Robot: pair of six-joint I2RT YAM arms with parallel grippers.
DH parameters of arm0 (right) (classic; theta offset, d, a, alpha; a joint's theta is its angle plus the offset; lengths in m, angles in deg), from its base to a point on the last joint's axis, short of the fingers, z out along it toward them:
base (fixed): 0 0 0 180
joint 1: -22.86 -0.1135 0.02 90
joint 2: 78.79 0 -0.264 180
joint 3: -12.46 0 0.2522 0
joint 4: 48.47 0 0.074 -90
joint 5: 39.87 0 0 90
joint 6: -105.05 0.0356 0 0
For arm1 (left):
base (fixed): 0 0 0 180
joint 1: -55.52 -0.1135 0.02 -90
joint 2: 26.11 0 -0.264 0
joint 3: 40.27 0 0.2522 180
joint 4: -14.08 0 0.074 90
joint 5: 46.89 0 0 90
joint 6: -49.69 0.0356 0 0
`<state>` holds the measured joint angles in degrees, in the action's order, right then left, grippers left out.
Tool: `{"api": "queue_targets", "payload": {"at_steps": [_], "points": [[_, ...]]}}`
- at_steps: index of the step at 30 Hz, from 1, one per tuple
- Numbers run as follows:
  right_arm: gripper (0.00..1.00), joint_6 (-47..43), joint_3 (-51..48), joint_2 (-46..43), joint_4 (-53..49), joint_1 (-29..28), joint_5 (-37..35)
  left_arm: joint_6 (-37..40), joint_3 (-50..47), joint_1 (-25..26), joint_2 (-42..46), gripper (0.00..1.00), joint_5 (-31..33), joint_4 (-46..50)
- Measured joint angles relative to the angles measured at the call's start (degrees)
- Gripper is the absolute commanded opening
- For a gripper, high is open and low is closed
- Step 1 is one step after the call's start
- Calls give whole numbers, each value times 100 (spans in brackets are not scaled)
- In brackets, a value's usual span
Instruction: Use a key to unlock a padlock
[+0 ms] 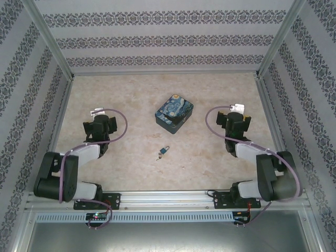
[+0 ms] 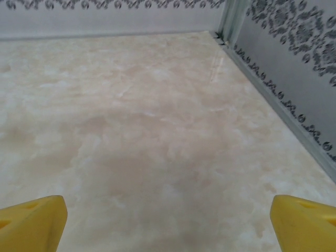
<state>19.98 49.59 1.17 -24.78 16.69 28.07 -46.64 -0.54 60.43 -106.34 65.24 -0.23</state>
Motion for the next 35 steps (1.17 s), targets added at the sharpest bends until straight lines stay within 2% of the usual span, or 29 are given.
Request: {"api": "queue_targets", "payload": {"at_steps": [6, 12, 19, 35], "points": [[98, -293, -623, 688, 1281, 170, 822, 177, -269, -391, -640, 100, -949, -1110], [98, -317, -192, 741, 1274, 616, 1727, 378, -275, -411, -940, 99, -1709, -1539], [98, -326, -151, 741, 1250, 590, 1921, 461, -275, -417, -940, 100, -1915, -1714], [98, -326, -151, 741, 1209, 592, 1996, 466, -275, -417, -940, 100, -1919, -1746]]}}
